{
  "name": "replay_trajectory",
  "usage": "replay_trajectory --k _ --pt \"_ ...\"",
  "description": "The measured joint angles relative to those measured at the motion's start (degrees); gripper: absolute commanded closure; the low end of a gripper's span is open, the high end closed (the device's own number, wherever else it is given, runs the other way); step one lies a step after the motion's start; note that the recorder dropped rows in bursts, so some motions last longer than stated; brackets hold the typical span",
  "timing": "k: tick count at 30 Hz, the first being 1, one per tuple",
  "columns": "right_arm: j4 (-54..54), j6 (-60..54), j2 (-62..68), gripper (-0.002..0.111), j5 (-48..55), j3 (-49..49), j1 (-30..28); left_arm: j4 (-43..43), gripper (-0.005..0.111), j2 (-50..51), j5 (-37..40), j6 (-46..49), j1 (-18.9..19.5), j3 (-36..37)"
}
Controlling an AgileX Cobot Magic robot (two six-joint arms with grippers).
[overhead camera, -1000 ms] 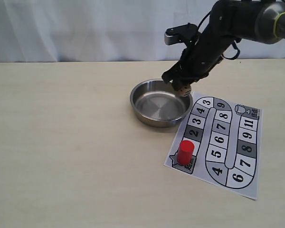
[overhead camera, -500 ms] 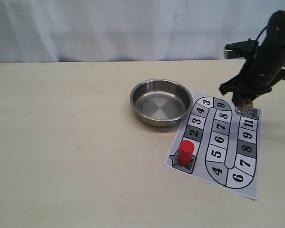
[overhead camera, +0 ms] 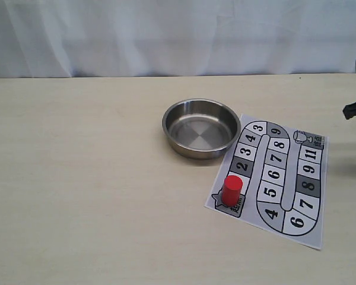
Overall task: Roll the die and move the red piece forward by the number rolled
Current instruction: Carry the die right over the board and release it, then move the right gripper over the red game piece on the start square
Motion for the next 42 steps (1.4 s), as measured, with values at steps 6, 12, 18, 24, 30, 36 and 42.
replay_trajectory --k 6,12,18,24,30,36,42 --pt "16.2 -13.91 0.11 0.075 4.42 0.0 -0.92 0.0 0.107 0.0 0.0 0.0 0.0 0.0" --pt "36.6 -27.51 3.06 -0.001 11.29 0.0 -0.92 0.0 0.107 0.0 0.0 0.0 0.0 0.0" --pt "32.58 -24.38 3.11 -0.001 10.64 0.0 -0.92 0.0 0.107 0.0 0.0 0.0 0.0 0.0" --pt "26.86 -21.48 3.11 -0.001 9.15 0.0 -0.92 0.0 0.107 0.0 0.0 0.1 0.0 0.0" --pt "26.5 -19.66 3.11 0.019 8.73 0.0 -0.92 0.0 0.107 0.0 0.0 0.1 0.0 0.0" --pt "26.5 -16.46 3.11 0.1 8.5 0.0 -0.92 0.0 0.107 0.0 0.0 0.1 0.0 0.0" --pt "26.74 -15.87 1.53 0.104 8.95 0.0 -0.66 0.0 0.107 0.0 0.0 0.1 0.0 0.0"
